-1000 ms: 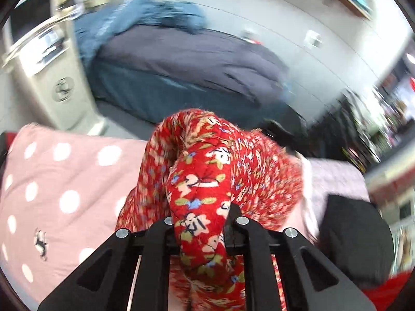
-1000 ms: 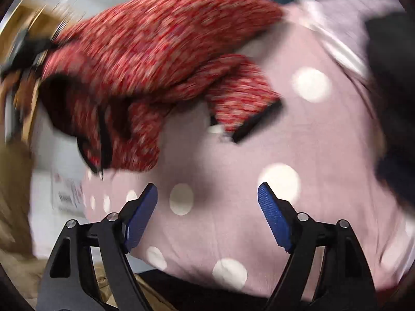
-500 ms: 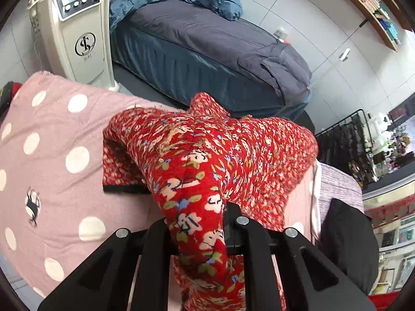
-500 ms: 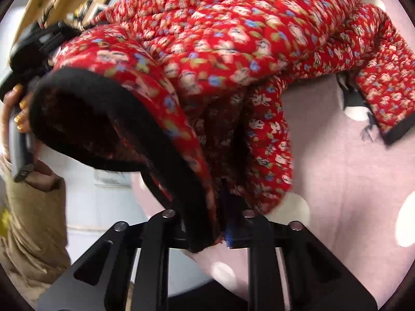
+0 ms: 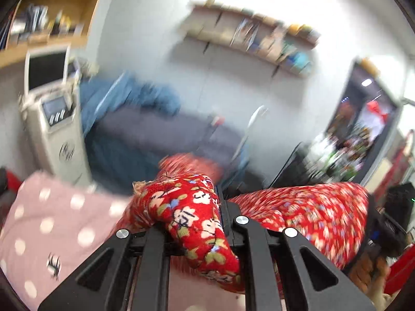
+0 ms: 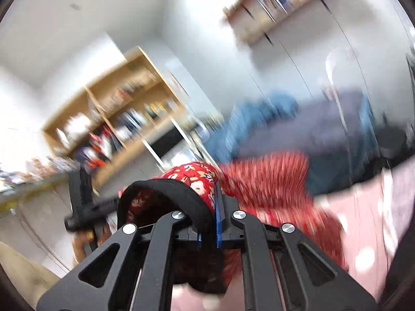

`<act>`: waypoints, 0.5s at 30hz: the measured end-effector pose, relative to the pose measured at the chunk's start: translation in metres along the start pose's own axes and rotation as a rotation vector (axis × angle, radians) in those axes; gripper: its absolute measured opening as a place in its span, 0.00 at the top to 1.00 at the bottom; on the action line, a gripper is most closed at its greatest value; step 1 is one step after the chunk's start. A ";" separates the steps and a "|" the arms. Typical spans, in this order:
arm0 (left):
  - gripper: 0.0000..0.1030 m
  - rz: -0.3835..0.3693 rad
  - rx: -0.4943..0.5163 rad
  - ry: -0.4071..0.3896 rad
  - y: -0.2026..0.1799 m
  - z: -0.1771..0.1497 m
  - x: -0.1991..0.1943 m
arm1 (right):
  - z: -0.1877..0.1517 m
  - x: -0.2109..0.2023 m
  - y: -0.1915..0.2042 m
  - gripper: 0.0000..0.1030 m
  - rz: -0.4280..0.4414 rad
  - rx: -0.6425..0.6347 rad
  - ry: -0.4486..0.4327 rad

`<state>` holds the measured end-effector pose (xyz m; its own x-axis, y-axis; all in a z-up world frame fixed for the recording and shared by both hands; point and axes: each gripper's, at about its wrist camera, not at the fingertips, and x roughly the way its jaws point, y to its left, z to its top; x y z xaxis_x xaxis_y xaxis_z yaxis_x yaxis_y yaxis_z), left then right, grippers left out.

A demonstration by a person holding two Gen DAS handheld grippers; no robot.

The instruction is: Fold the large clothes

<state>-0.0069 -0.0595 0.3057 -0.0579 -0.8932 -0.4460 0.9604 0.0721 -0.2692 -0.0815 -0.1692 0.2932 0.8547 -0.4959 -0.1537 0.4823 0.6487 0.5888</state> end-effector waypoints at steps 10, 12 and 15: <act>0.87 -0.127 0.143 -0.350 -0.073 0.052 -0.176 | 0.140 -0.074 0.116 0.92 0.354 -0.268 -0.280; 0.85 -0.121 0.098 -0.325 -0.061 0.059 -0.175 | 0.152 -0.059 0.133 0.92 0.325 -0.325 -0.283; 0.84 -0.010 -0.033 -0.210 -0.019 0.057 -0.133 | 0.151 0.016 0.123 0.83 0.237 -0.294 -0.134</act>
<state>-0.0019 0.0325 0.4184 -0.0058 -0.9665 -0.2568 0.9504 0.0745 -0.3020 -0.0373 -0.1843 0.4827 0.9254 -0.3714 0.0756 0.3261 0.8818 0.3407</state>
